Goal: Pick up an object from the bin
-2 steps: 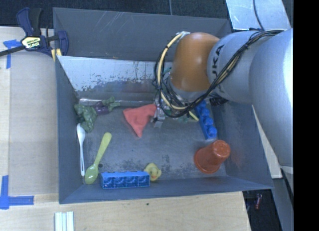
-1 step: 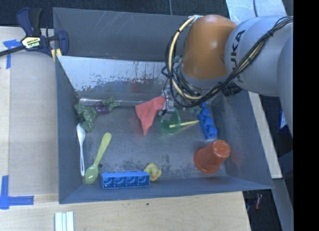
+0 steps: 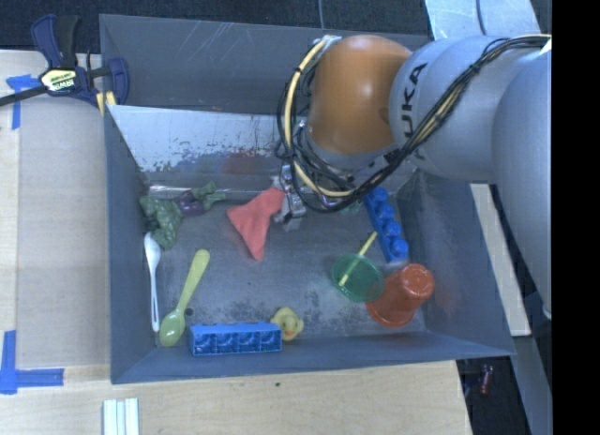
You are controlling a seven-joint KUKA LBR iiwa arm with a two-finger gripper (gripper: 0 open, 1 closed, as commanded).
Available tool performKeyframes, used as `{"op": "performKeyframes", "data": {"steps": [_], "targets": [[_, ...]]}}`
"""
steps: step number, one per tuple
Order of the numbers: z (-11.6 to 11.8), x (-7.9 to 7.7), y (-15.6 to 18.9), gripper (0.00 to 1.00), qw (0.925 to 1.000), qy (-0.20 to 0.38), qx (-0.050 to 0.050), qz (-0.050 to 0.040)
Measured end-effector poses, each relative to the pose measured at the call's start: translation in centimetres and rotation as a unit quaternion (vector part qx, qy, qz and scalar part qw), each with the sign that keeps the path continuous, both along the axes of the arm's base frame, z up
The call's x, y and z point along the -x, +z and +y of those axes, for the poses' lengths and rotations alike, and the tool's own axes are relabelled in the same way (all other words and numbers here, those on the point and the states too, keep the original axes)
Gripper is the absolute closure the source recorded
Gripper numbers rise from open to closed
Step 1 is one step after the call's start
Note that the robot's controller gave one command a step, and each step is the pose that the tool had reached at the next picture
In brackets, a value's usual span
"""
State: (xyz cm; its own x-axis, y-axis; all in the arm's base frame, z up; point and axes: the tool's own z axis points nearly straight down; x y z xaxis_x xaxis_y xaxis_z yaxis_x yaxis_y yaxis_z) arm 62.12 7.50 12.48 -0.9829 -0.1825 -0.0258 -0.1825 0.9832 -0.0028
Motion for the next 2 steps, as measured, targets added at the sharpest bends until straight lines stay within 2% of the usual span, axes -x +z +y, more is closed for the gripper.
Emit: {"op": "performKeyframes", "data": {"steps": [1, 2], "targets": [[-0.4, 2.0, -4.4, 1.0, 0.9837, 0.18, 0.006, 0.0], [0.0, 2.5, 0.0, 1.0, 0.9862, 0.166, 0.004, 0.004]]}}
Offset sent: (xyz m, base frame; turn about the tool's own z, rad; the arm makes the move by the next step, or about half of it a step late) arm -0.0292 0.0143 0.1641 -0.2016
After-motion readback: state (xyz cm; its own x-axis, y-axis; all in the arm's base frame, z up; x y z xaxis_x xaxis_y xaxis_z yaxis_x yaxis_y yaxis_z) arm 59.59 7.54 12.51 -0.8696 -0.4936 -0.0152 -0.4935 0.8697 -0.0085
